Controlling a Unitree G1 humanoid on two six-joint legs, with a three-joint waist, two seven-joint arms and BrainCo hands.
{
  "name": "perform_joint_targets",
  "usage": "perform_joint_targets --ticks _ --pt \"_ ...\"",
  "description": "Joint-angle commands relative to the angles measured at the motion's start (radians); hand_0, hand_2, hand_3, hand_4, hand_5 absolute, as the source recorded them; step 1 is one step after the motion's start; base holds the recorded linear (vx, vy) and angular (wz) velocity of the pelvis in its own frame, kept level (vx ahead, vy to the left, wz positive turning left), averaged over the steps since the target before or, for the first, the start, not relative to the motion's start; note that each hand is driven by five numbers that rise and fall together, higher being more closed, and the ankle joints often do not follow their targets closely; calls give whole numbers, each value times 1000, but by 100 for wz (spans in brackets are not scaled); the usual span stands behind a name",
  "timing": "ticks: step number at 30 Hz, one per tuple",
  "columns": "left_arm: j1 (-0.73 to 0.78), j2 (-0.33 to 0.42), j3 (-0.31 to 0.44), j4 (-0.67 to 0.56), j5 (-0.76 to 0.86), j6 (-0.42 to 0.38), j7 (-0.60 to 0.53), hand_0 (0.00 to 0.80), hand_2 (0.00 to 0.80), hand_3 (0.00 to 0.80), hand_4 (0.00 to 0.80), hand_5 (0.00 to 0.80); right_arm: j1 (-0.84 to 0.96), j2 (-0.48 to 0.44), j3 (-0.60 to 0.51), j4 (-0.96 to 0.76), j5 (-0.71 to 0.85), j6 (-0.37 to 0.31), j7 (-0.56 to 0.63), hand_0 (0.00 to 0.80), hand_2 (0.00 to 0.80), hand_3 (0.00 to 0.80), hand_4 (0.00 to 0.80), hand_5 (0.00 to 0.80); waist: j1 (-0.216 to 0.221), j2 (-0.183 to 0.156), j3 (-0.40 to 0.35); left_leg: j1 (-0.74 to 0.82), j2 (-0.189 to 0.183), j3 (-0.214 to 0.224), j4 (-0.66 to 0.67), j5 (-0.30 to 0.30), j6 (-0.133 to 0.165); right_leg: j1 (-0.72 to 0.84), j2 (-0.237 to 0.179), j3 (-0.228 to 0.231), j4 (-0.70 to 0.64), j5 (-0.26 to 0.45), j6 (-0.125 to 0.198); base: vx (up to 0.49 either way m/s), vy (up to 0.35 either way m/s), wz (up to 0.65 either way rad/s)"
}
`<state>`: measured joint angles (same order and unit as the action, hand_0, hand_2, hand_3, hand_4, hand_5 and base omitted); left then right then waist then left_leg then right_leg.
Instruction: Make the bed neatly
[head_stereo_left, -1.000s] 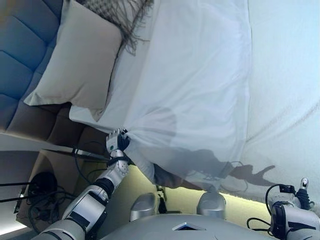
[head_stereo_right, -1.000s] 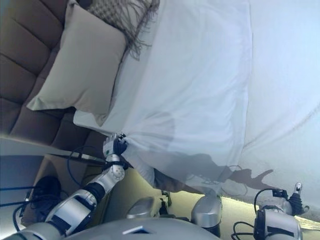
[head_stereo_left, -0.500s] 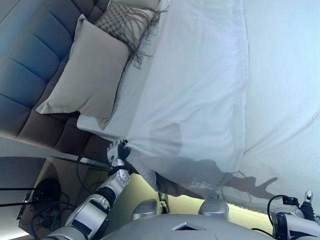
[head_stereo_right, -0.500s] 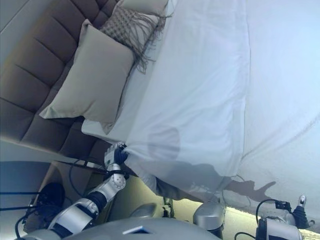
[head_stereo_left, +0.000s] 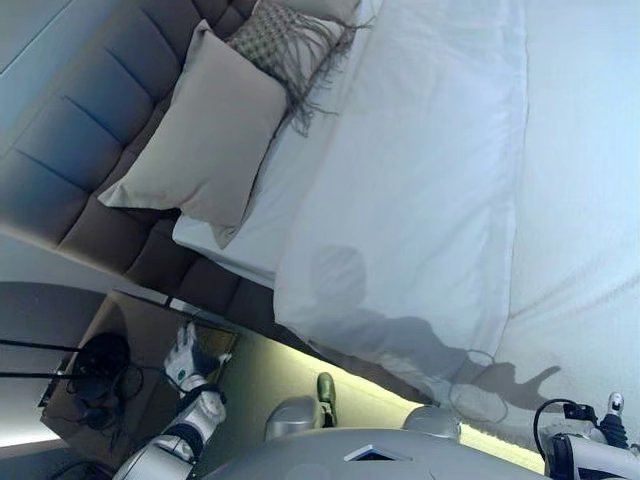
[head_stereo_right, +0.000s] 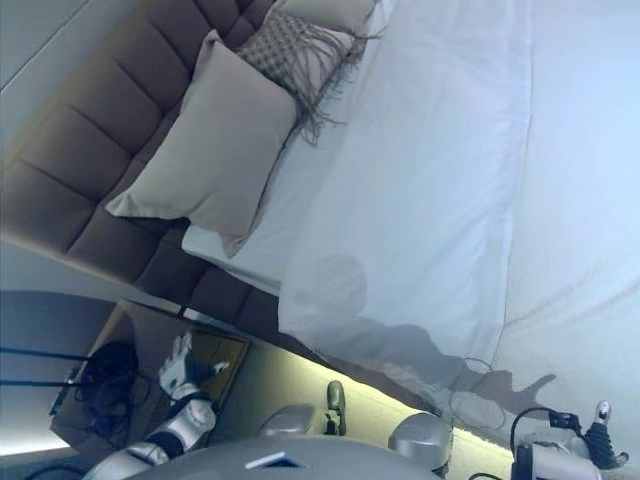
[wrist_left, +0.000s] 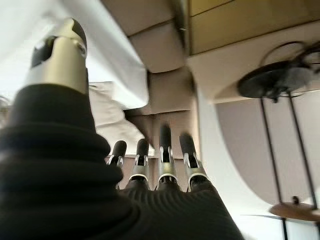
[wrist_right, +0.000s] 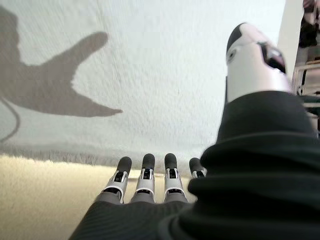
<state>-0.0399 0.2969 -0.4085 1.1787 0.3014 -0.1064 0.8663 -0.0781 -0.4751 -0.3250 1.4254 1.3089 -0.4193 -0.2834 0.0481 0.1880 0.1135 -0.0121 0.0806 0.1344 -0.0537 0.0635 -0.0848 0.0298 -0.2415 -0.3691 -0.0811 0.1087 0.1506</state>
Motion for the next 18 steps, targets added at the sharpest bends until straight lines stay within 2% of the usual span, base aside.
perform_joint_targets --ticks 1,10,14,18 --pt "-101 52 29 43 26 -26 36 0 0 0 0 0 -43 35 -56 66 28 -57 4 0 0 0 0 0 16 -64 25 -51 69 -20 71 13 -35 5 -98 28 105 -49 60 4 -57 0" --pt "-85 70 40 40 25 -63 23 0 0 0 0 0 -34 73 -46 71 79 -53 28 0 0 0 0 0 25 -93 25 -39 79 -22 61 13 -35 9 -77 34 95 -43 56 -24 -84 0" --pt "-87 78 55 23 12 -142 -10 0 0 0 0 0 -31 77 -41 70 76 -40 22 0 0 0 0 0 28 -103 16 -33 84 -22 57 14 -38 13 -70 36 88 -40 54 -5 -62 -1" --pt "-105 84 71 -61 -104 -263 -146 0 0 0 0 0 -33 77 -29 61 8 -18 5 0 0 0 0 0 34 -107 0 -21 86 -18 44 13 -37 15 -61 37 81 -38 52 -22 -42 0"
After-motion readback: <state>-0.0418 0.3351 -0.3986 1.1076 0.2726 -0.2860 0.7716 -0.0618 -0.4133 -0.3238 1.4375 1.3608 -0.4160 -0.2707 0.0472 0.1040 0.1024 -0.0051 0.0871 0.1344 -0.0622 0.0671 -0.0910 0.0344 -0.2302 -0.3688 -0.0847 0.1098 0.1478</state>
